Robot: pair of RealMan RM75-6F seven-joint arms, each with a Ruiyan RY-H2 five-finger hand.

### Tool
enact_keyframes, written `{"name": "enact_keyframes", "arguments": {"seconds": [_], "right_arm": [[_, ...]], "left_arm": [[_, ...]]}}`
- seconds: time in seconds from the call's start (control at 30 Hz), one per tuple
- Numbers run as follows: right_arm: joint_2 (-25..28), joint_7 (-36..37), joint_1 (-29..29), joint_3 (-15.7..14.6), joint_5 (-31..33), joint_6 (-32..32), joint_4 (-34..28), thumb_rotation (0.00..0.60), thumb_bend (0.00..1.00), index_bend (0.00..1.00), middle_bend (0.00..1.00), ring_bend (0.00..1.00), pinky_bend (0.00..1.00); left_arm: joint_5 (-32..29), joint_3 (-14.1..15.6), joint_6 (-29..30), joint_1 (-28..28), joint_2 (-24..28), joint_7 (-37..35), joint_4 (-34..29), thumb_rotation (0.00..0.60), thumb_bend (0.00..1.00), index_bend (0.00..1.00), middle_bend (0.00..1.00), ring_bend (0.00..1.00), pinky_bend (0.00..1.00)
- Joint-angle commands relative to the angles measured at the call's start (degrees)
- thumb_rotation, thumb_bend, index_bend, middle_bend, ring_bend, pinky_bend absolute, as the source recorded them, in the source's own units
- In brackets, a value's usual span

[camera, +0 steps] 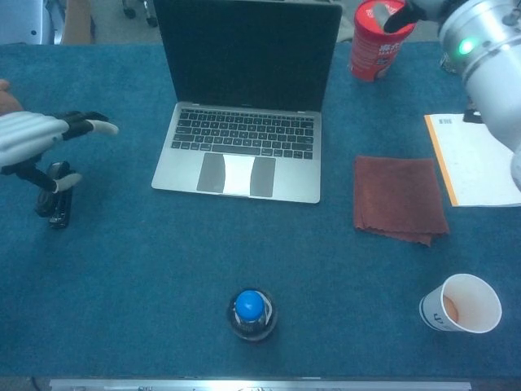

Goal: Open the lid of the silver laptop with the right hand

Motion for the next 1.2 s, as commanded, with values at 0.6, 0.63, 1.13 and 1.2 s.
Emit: {"name": "enact_keyframes", "arguments": {"seconds": [0.6,0.63,1.13,1.2], "right_arm": [[10.8,11.3,-19.8,-15.0,-16.5,10.9,-9.9,0.6,0.39,0.12,0.19,0.03,0.11],[10.8,11.8,-20.5,-15.4,-17.2,11.4,-9.8,0.6,0.39,0.12,0.19,0.03,0.11],[11.0,17.2,-30.0,-20.6,-26.7,14.2,-8.5,0.6,0.39,0.12,0.19,0.03,0.11],[11.0,17.9,-30.9,-20.8,-27.3,14.1,-8.2,0.6,0.39,0.12,0.19,0.03,0.11]], "left_arm": [[1.3,1.0,20.5,17.3,4.3,-5.2,2.5,0.6,0.4,0.08,0.04,0.0,0.04],[1.1,0.8,21.2,18.0,4.3,-5.5,2.5,0.6,0.4,0.08,0.04,0.0,0.04],[1.5,-1.1,31.9,26.6,3.2,-4.7,0.2,0.6,0.4,0.08,0.04,0.0,0.04],[2.0,-1.2,33.1,27.5,3.2,-4.7,-0.1,0.6,0.4,0.08,0.04,0.0,0.04]]}}
